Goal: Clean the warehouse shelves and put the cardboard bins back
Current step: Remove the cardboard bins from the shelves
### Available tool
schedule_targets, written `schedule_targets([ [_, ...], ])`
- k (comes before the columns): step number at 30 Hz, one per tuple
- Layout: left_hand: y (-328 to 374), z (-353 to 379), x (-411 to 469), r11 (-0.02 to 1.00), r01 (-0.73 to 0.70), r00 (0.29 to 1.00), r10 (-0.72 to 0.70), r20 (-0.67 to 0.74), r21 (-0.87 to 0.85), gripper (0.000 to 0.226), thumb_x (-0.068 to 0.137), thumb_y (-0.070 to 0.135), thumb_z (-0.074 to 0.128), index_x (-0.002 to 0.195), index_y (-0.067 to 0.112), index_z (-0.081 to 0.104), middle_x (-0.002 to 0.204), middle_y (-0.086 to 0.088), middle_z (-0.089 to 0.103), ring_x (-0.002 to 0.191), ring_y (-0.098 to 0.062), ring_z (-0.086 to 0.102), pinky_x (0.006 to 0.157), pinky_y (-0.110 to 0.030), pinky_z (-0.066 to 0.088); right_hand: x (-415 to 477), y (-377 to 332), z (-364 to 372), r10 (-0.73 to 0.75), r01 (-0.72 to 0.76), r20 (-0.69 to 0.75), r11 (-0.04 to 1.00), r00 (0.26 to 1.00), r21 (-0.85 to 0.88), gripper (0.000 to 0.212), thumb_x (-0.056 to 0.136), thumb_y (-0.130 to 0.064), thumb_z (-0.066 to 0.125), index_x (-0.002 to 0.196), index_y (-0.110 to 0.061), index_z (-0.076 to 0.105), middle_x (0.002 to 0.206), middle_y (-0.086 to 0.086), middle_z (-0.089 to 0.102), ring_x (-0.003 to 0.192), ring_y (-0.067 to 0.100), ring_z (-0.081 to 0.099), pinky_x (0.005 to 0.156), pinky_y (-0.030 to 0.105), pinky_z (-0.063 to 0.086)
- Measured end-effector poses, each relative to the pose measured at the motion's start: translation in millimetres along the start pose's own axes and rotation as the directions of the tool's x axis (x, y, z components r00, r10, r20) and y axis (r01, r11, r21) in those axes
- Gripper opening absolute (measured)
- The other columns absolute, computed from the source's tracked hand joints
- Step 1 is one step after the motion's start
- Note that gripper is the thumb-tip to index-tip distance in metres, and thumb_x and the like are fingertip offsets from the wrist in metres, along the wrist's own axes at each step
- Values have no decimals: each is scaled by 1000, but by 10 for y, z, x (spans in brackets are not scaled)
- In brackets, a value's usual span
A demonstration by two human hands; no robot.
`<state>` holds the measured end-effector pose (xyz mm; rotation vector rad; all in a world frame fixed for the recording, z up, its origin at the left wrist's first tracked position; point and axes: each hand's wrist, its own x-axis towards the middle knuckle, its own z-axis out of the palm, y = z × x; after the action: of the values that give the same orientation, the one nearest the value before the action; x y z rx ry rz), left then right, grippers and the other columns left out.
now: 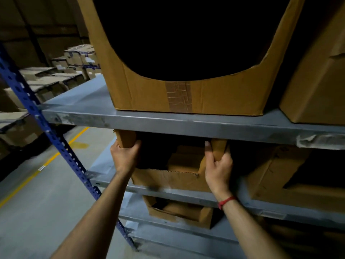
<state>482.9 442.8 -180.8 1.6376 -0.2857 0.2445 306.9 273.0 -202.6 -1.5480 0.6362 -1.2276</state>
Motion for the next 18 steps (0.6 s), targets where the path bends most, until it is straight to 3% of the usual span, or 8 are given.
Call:
schedule_targets([
  [2, -29, 27, 90, 1000, 4, 1000, -5, 6, 29, 23, 79, 15, 80, 72, 20, 58, 74, -3, 64, 62, -9, 56, 64, -29, 46, 11, 18, 68, 13, -13, -38, 1000, 999, 5, 13, 93, -29, 66, 102, -23, 59, 70, -11, 63, 60, -5, 62, 56, 11, 47],
  [4, -67, 56, 168, 999, 7, 1000, -8, 17, 42, 23, 79, 14, 80, 71, 21, 60, 74, -5, 66, 63, -12, 59, 67, -31, 49, 6, 41, 134, 37, -38, -69, 999, 997, -13, 17, 91, -36, 65, 93, -20, 62, 64, -6, 63, 51, 2, 59, 49, 18, 46],
  [6, -112, 64, 227, 999, 9, 1000, -10, 27, 45, 26, 79, 15, 82, 70, 24, 60, 77, -8, 69, 68, -20, 65, 71, -33, 53, -7, 66, 190, 36, -37, -94, 999, 995, -18, 11, 91, -31, 66, 86, -25, 59, 63, -5, 61, 49, 3, 58, 47, 17, 45],
  [8, -173, 65, 268, 999, -4, 999, 3, 37, 33, 24, 78, 14, 83, 74, 24, 62, 79, -7, 70, 71, -20, 66, 73, -35, 54, -8, 85, 216, 35, -38, -128, 999, 991, -23, 12, 90, -34, 65, 94, -23, 61, 74, -3, 65, 61, 4, 62, 57, 22, 49],
  [11, -228, 71, 292, 999, -25, 999, 24, 41, 24, 18, 76, 18, 83, 79, 15, 65, 75, -6, 68, 62, -10, 59, 69, -36, 53, -11, 87, 235, 37, -44, -159, 998, 987, -43, 31, 90, -39, 65, 109, -15, 63, 91, 2, 69, 82, 20, 67, 72, 33, 53],
  [15, -262, 56, 321, 1000, -25, 994, 26, 104, -15, 22, 76, 17, 83, 91, 8, 69, 84, -8, 73, 71, -11, 64, 73, -30, 53, -73, -3, 225, 38, -54, -187, 996, 982, -77, 12, 94, -28, 66, 102, -27, 57, 84, -9, 64, 77, 5, 63, 72, 20, 48],
  [18, -232, 61, 324, 998, 19, 990, -11, 144, -55, 25, 78, 12, 83, 96, 2, 70, 92, -11, 74, 80, -13, 67, 75, -29, 53, -131, -31, 201, 58, -70, -162, 995, 985, -69, 11, 95, -22, 64, 93, -30, 56, 79, -7, 63, 67, -1, 61, 65, 17, 48],
])
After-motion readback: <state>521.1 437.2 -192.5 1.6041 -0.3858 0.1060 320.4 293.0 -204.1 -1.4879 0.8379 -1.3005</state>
